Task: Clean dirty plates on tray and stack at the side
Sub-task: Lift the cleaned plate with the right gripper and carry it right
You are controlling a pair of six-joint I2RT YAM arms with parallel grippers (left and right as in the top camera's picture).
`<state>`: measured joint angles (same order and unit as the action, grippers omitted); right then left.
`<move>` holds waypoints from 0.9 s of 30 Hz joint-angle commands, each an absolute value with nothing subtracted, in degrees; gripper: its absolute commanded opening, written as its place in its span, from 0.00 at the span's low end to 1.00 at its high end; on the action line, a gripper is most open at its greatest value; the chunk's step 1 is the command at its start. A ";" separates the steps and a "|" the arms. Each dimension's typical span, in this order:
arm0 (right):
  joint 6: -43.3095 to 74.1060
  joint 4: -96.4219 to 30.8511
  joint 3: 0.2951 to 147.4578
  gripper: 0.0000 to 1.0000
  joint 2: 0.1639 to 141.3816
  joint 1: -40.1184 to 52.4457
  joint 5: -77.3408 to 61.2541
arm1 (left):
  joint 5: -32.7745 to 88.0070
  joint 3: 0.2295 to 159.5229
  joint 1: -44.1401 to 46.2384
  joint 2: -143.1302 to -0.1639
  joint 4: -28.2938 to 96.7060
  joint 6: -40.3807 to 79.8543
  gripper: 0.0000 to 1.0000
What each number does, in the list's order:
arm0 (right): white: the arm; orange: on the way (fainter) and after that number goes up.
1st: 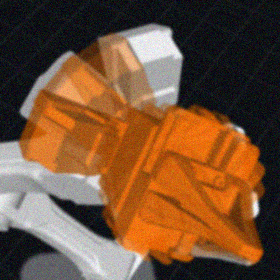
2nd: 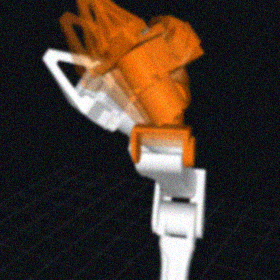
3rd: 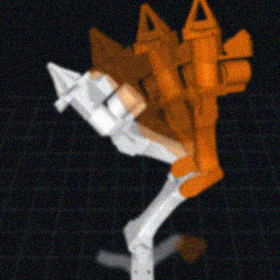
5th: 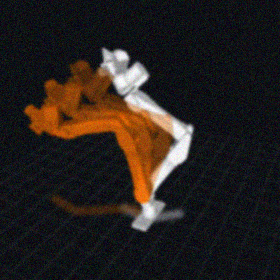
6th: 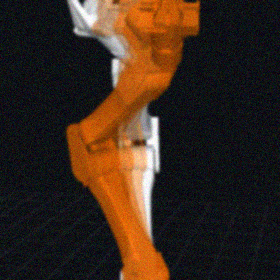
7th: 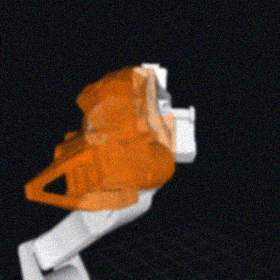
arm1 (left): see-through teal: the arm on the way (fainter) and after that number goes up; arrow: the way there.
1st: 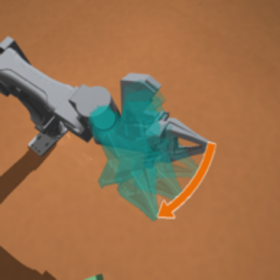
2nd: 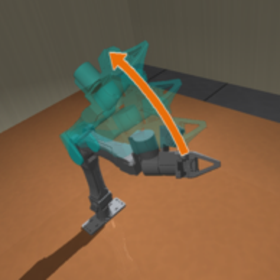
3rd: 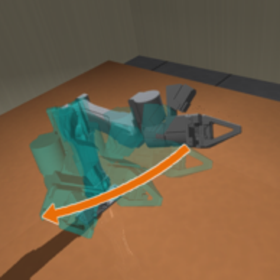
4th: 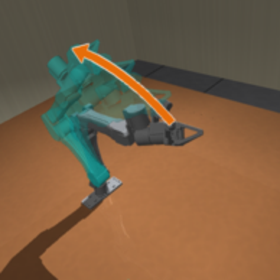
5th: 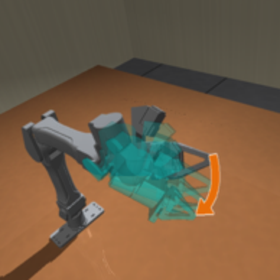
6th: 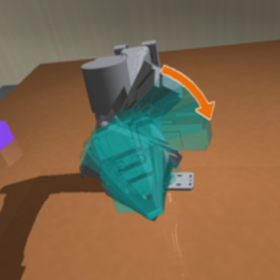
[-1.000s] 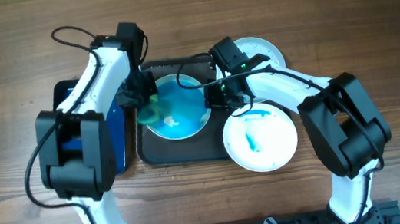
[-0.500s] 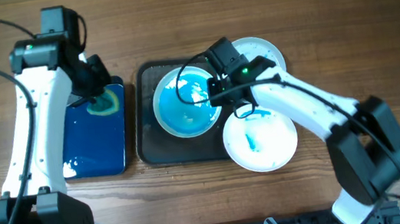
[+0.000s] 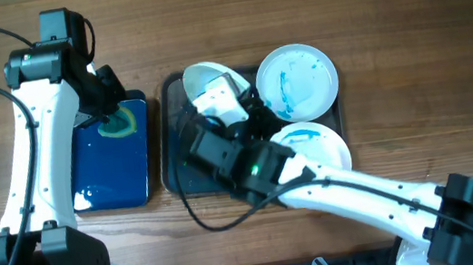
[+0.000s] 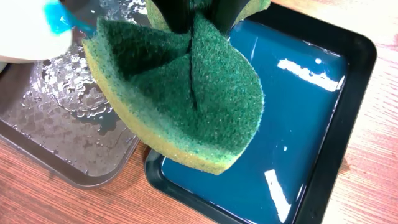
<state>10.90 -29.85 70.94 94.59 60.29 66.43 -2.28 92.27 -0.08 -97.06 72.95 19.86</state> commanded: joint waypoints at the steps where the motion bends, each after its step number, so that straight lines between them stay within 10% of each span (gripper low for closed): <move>1: 0.84 -22.68 71.05 0.04 93.62 63.26 85.67 | -2.35 92.44 -0.12 -96.75 72.93 20.21 0.04; 10: -10.37 -11.92 70.78 0.05 93.62 64.07 84.77 | -1.30 92.44 -0.12 -96.77 72.93 20.21 0.04; 16: 6.81 -28.14 70.78 0.04 93.62 62.46 54.08 | -1.30 92.44 -0.12 -96.75 72.97 20.18 0.04; 27: 19.73 -35.48 70.94 0.04 79.96 24.73 -5.85 | -0.67 92.44 -0.12 -96.75 72.90 20.18 0.04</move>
<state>15.22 -32.58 70.63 85.14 34.76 8.16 -1.61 92.27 -0.08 -97.06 73.08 19.86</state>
